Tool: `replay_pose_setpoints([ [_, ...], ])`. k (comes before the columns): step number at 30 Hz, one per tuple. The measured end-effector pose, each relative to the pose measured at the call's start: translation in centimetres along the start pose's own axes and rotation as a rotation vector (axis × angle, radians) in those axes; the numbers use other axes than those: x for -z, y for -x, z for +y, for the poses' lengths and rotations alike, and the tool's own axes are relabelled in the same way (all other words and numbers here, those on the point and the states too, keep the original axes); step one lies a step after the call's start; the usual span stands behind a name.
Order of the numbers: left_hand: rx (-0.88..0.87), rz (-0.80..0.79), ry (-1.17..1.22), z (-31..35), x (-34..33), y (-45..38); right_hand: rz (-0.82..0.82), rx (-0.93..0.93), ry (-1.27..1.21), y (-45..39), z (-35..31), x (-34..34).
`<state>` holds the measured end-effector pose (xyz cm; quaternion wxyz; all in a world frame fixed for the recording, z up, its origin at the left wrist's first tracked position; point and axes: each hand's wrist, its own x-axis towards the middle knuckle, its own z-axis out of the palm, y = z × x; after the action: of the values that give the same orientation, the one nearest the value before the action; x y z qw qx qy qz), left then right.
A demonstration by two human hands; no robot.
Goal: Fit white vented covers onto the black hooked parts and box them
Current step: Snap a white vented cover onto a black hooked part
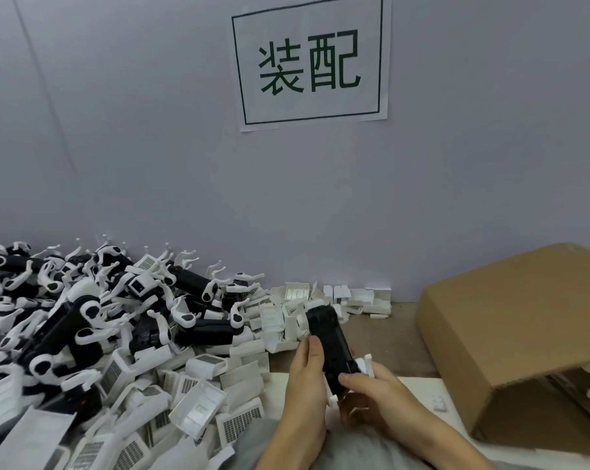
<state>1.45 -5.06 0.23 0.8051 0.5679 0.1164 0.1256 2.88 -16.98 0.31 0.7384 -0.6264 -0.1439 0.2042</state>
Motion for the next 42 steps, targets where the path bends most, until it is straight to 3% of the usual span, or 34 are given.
replay_pose_setpoints([
  [6,-0.008,0.018,0.003,-0.1,0.3,-0.2,-0.055,0.040,0.102,0.1,0.2,0.1],
  [12,-0.068,0.010,-0.050,-0.1,0.1,-0.1,-0.002,0.037,0.177,0.0,0.5,0.0],
  [30,-0.117,0.014,-0.131,-0.3,0.2,-0.4,-0.005,0.028,0.113,-0.5,0.9,0.1],
  [33,-0.039,0.024,-0.057,-0.1,0.2,-0.3,-0.040,0.012,0.110,-0.4,0.8,0.1],
  [36,0.094,0.099,0.173,-0.1,0.5,-0.5,-0.100,-0.004,0.067,-0.1,0.4,0.0],
  [38,0.137,0.229,0.291,0.0,1.1,-1.1,-0.042,0.031,0.122,-0.1,0.6,0.0],
  [40,0.157,0.341,0.389,0.1,1.7,-1.5,0.156,0.134,0.309,-0.2,0.8,0.0],
  [42,0.174,0.351,0.433,0.1,1.9,-1.9,0.355,0.348,0.523,0.1,0.5,-0.3],
])
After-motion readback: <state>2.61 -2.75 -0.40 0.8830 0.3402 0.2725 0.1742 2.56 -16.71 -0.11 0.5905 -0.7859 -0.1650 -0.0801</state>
